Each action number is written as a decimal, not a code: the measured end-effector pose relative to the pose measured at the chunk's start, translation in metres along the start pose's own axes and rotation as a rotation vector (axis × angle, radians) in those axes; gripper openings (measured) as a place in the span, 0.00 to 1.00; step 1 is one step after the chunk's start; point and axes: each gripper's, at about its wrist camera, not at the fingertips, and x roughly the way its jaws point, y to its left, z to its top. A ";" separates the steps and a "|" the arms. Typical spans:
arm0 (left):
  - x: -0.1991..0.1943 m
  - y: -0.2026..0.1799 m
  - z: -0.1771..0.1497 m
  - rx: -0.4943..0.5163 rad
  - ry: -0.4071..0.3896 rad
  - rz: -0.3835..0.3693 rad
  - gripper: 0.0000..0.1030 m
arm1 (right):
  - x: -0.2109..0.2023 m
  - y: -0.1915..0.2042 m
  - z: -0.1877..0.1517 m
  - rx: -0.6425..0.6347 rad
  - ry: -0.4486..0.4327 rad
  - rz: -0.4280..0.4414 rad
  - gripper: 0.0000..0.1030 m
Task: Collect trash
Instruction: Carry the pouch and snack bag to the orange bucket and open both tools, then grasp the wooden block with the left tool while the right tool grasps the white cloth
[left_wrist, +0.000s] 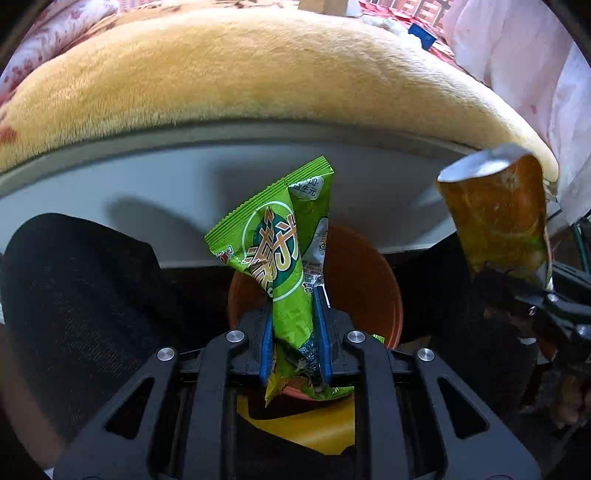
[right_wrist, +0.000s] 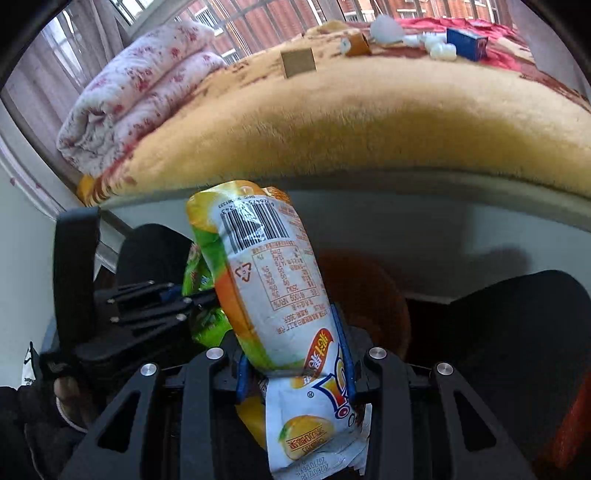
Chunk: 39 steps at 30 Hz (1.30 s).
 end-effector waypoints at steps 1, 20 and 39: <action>0.001 0.001 0.000 -0.002 0.001 0.004 0.18 | 0.002 -0.001 0.000 0.002 0.005 -0.001 0.35; 0.005 0.006 0.015 -0.022 0.023 0.063 0.80 | -0.001 -0.018 0.003 0.030 -0.005 -0.040 0.59; -0.053 -0.029 0.186 0.132 -0.325 0.040 0.90 | -0.089 -0.041 0.040 0.050 -0.313 -0.063 0.73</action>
